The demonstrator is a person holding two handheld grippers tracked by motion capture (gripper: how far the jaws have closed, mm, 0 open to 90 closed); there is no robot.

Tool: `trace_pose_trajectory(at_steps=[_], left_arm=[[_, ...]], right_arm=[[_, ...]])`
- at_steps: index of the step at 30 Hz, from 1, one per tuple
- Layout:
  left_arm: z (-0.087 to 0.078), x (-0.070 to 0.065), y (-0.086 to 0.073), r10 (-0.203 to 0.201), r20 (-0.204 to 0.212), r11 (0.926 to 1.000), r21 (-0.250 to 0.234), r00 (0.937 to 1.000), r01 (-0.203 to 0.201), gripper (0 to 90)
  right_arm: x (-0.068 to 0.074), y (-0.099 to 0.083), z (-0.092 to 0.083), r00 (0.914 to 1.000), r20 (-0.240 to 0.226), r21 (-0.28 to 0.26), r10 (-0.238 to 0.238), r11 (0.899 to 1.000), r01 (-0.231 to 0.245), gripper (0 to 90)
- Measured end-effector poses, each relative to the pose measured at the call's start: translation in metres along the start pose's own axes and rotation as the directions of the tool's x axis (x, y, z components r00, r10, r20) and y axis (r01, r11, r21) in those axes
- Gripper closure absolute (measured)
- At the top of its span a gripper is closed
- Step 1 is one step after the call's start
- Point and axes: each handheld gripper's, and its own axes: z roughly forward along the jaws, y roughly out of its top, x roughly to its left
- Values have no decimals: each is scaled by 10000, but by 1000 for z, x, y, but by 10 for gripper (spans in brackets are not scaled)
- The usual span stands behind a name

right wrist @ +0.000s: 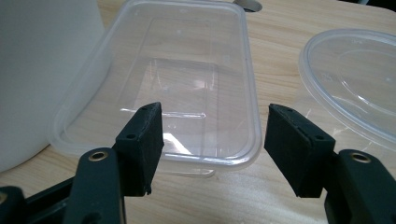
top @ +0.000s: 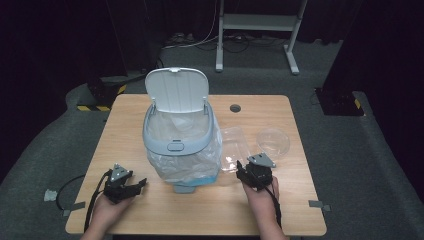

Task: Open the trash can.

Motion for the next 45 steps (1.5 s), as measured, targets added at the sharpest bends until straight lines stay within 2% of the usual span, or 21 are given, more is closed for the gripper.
trace_pose_trajectory(at_steps=[15,20,31,45], left_arm=[[0,0,0,145,57,9999,30,9999,-146,334],[0,0,0,150,76,9999,27,9999,-151,335],[0,-1,0,126,75,9999,-4,9999,-126,335],[0,-1,0,104,87,9999,-6,9999,-104,335]], right_arm=[[6,-15,-19,10000,15,-209,-50,9998,50,373],[7,-21,-23,9999,6,-265,125,9996,-125,371],[11,-28,-29,9997,131,-392,226,9990,-221,364],[17,-35,-32,9996,281,-441,64,9990,-52,323]])
